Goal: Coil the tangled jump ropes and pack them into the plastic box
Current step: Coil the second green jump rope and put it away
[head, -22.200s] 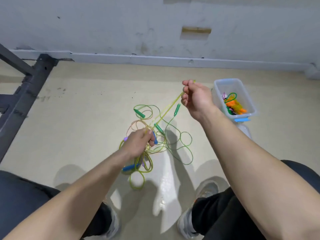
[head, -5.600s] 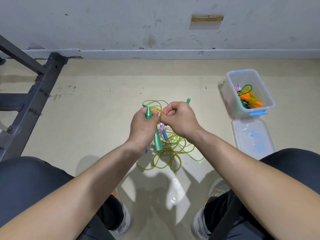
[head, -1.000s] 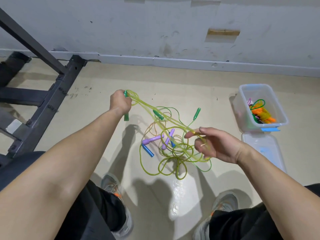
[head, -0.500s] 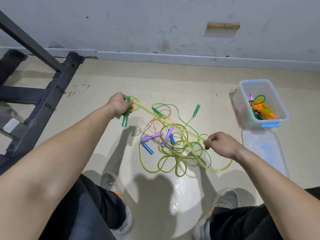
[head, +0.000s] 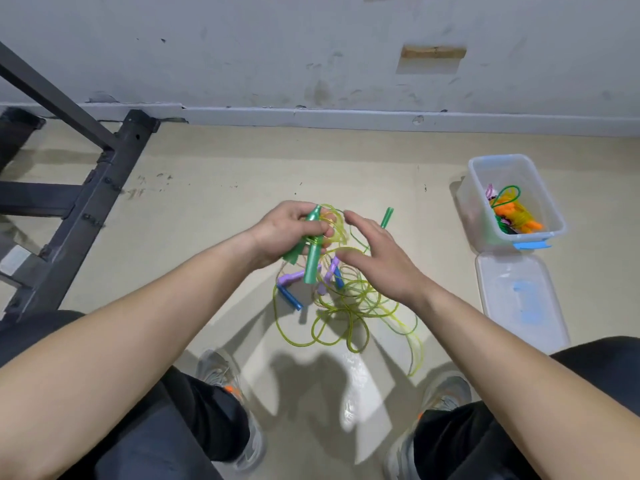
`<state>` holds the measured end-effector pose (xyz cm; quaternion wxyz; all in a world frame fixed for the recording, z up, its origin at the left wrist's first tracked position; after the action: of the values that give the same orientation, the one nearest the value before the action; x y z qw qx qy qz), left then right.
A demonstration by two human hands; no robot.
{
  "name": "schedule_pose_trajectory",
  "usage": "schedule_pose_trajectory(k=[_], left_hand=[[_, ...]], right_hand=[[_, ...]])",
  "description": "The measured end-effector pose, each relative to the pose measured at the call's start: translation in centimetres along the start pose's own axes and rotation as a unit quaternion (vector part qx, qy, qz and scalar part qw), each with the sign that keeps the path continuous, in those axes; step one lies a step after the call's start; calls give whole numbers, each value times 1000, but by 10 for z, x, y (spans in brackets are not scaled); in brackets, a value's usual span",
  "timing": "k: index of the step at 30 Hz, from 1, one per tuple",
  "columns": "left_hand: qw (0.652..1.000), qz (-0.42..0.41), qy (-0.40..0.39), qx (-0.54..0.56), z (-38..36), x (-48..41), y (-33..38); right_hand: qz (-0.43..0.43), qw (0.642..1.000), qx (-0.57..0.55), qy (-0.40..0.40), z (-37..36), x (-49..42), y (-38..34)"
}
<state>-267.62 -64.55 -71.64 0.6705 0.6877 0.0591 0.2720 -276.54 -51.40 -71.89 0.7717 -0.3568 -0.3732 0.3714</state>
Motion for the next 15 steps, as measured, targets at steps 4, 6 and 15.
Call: schedule_pose_trajectory(k=[4, 6, 15], left_hand=[[998, -34, 6, 61, -18, 14, 9], [994, -37, 41, 94, -14, 17, 11], [988, 3, 68, 138, -20, 24, 1]], right_hand=[[-55, 987, -151, 11, 2, -7, -9], [-77, 990, -121, 8, 3, -12, -7], [-73, 996, -21, 55, 21, -9, -15]])
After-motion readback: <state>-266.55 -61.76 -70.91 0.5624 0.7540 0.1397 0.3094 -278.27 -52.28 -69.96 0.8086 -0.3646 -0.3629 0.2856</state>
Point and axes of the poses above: each hand's wrist, its own x-axis away from the middle knuckle, its own z-axis out of the back of the hand, y = z × x, the point moved 7 cm from there along -x, towards the middle knuckle, and after that the axes turned 8 degrees about -z, right-handed, at the moved point
